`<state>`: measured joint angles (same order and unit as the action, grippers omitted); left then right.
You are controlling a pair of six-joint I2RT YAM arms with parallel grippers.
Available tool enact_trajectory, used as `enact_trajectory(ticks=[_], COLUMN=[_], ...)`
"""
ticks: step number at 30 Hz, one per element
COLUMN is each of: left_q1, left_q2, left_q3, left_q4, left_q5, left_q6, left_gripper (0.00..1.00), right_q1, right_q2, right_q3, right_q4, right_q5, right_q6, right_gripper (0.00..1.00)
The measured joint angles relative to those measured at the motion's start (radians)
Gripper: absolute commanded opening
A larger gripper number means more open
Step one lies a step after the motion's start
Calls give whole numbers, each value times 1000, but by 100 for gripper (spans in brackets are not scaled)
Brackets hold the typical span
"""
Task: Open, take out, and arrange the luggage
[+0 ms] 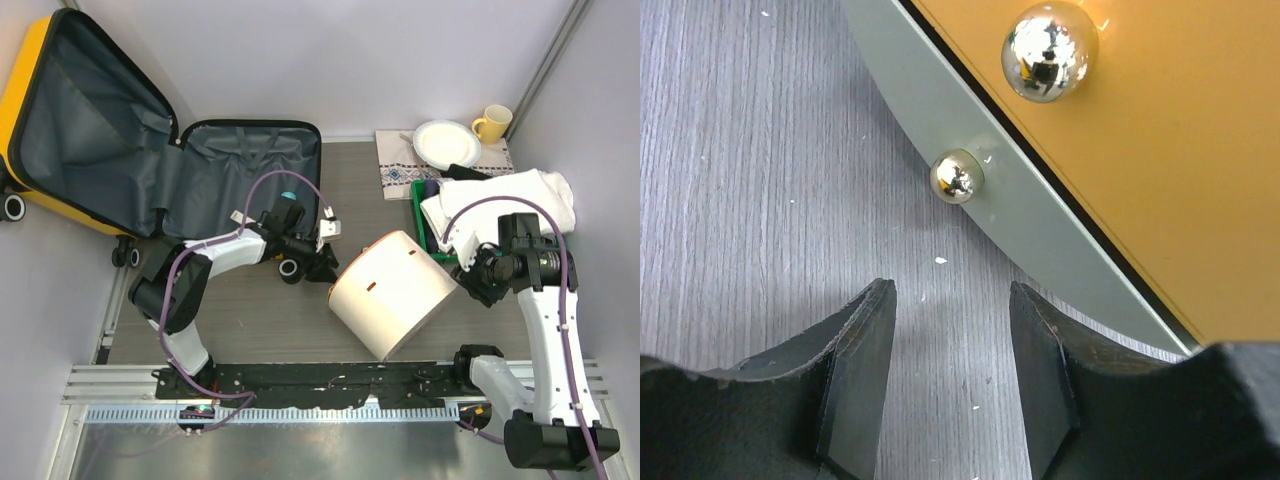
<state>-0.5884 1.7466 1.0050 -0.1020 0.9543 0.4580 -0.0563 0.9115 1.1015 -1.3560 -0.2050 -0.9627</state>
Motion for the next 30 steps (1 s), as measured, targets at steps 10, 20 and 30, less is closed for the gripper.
enact_trajectory(ticks=[10, 20, 30], left_q1=[0, -34, -109], left_q2=[-2, -67, -67], left_q3=[-5, -44, -64], left_q4=[8, 45, 130], left_q5=[-28, -39, -69], left_q6=[-40, -51, -189], left_gripper=[60, 60, 64], right_q1=[-1, -4, -10], right_q2=[-24, 167, 324], right_q3=[-61, -36, 17], right_q4=[-15, 155, 370], right_q5=[-179, -250, -260], right_q6=[-21, 170, 314], right_gripper=[46, 47, 50])
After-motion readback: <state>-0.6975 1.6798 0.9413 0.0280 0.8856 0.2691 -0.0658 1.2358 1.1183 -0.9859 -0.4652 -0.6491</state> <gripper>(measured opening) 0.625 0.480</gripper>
